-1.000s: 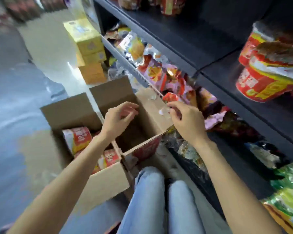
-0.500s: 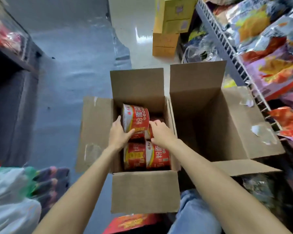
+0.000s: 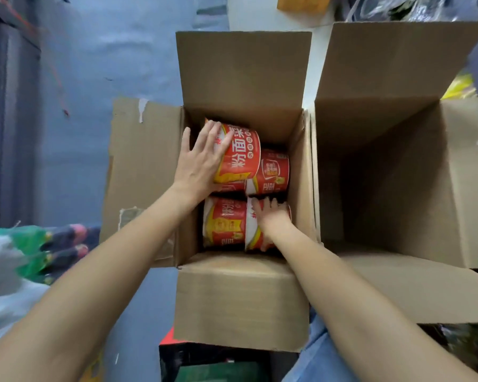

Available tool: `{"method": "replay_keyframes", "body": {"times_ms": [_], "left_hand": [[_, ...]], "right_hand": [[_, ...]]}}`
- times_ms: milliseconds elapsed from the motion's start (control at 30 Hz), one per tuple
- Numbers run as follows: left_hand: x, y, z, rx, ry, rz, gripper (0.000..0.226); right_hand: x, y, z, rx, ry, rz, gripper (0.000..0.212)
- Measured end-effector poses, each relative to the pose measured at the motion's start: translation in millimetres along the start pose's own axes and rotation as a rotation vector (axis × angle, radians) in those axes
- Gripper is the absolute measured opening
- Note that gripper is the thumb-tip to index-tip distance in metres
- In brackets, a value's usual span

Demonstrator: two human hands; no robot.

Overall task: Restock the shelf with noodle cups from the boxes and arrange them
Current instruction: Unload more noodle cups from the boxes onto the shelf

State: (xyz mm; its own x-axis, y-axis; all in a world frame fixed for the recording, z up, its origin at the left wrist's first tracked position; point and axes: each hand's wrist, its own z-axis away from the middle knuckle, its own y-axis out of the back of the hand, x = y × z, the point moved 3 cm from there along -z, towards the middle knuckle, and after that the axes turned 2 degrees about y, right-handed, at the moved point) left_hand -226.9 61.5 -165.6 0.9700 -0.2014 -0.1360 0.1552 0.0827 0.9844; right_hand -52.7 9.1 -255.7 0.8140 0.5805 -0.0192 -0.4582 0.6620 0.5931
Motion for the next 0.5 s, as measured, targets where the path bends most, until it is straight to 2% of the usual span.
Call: {"method": "replay_keyframes", "body": {"times_ms": [33,133,167,267,400,500], "left_hand": [[-0.1,0.3,-0.1,-0.042,-0.006,0.013,0.113],[1.6,7.1,1.2,-0.072,0.033,0.156,0.111],[1.9,8.5,2.1,-0.076,0.066,0.23,0.109],[-2.6,12.1,8.6,-0.11,0.199,0.43,0.109],[-6.3,9.8,16.8,-0.076,0.249,0.677,0.113],[-5.3,10.7,22.0,-0.052,0.32,0.816,0.103]], "right_hand": [[1.2,-0.5,-1.6,-0.005,-0.006,-0.012,0.125],[4.2,8.7,3.7,0.057,0.019,-0.063,0.091],[4.7,14.3,9.1,0.094,0.031,-0.057,0.086],[3.8,30.2,27.1,0.183,0.063,-0.029,0.093],[-1.5,47.0,54.7,0.347,0.055,-0.064,0.092],[2.3,62.9,82.6,0.488,0.094,-0.089,0.098]]}}
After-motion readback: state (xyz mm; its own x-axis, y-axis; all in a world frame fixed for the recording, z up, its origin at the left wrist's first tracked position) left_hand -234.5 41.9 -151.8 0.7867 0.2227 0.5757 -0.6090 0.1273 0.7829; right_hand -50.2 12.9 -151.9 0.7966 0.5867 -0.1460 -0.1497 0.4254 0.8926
